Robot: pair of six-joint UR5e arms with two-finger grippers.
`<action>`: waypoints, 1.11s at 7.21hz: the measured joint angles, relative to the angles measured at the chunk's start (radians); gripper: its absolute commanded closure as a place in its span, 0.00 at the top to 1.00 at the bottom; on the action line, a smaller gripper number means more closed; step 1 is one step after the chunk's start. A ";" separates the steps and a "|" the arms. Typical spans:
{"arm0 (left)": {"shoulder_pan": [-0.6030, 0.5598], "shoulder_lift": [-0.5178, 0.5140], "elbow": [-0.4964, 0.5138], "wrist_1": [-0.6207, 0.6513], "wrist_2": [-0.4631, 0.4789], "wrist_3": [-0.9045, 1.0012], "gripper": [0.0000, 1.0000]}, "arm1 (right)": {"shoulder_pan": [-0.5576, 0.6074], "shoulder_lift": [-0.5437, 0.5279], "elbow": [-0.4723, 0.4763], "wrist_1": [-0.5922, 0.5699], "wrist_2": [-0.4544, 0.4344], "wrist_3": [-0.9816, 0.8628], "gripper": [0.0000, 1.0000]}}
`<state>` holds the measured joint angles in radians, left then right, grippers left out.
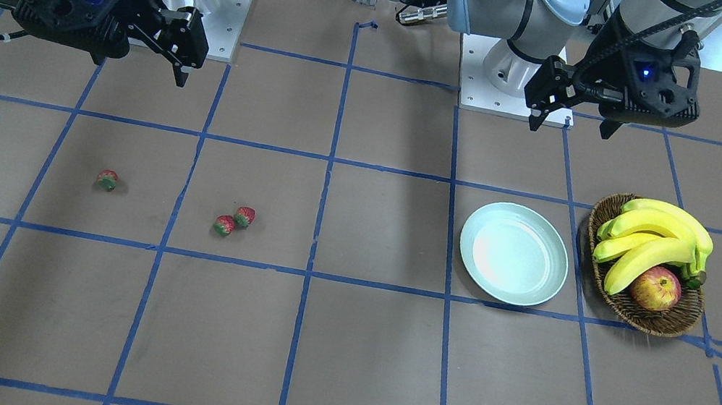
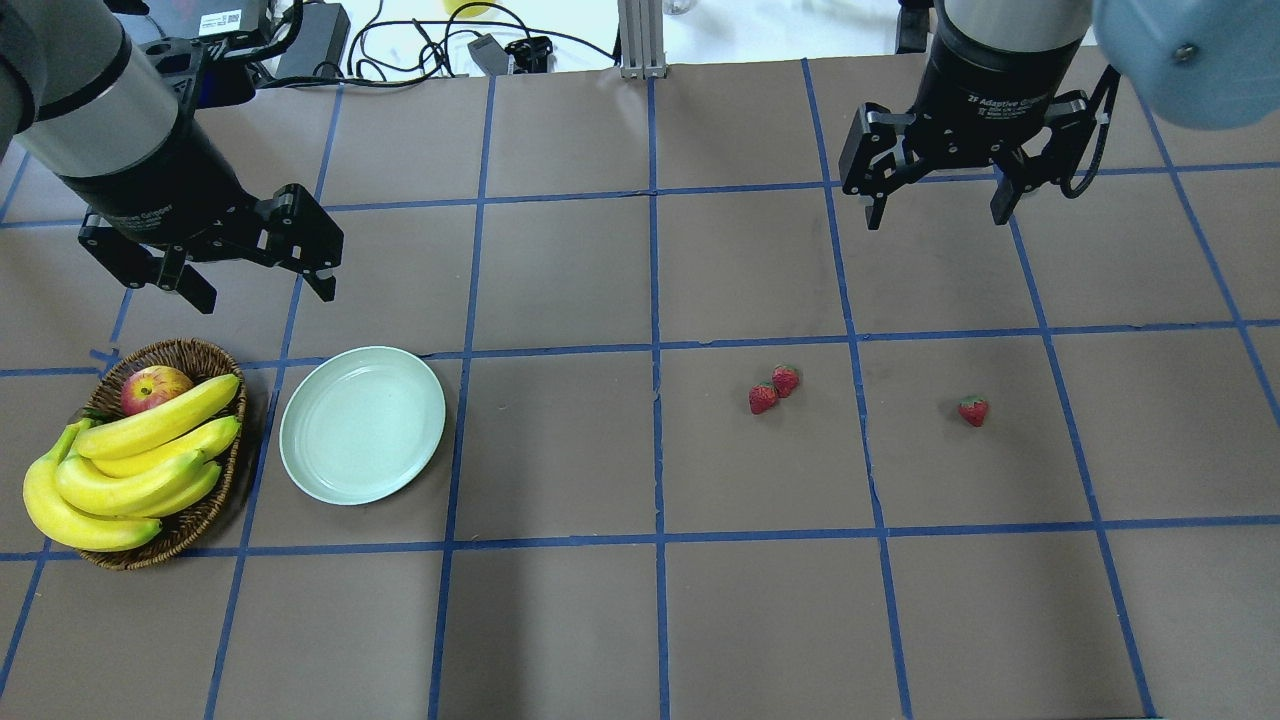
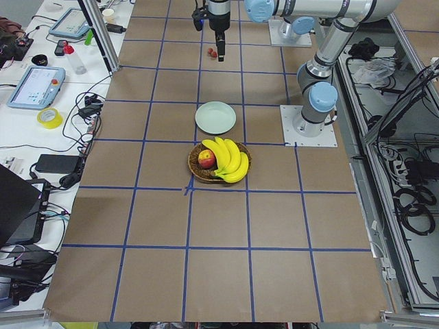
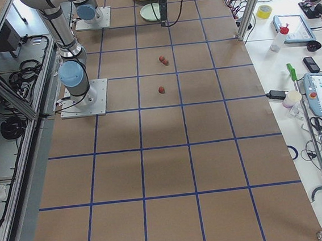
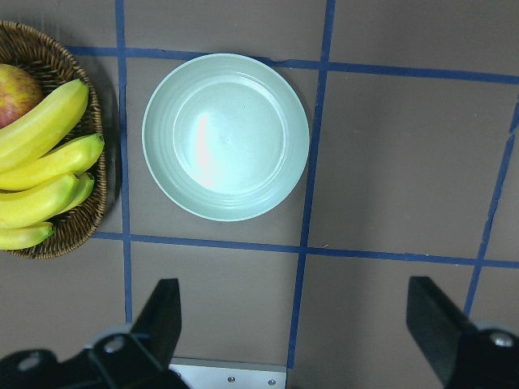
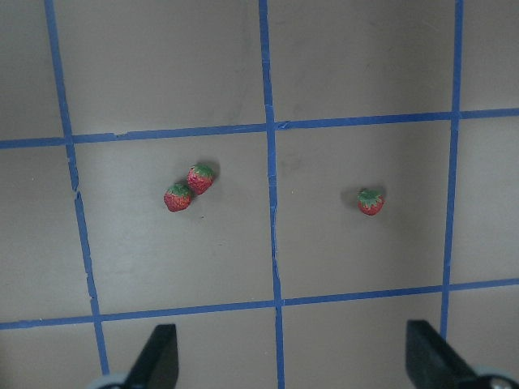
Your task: Collect all strawberries into plate
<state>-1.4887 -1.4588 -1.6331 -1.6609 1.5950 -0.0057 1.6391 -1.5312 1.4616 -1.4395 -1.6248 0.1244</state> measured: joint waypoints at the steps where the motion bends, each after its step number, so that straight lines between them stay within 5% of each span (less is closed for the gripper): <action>1: 0.000 0.001 0.001 -0.003 -0.001 0.000 1.00 | 0.000 0.013 0.001 0.002 0.005 0.002 1.00; 4: -0.012 0.000 0.002 -0.008 -0.018 0.000 1.00 | 0.008 0.076 0.058 -0.115 0.068 0.031 1.00; 8: -0.046 0.001 -0.010 -0.008 -0.021 -0.003 1.00 | 0.161 0.222 0.230 -0.468 0.092 0.368 0.97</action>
<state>-1.5344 -1.4574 -1.6431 -1.6690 1.5743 -0.0082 1.8005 -1.3089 1.6914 -1.9072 -1.5323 0.4924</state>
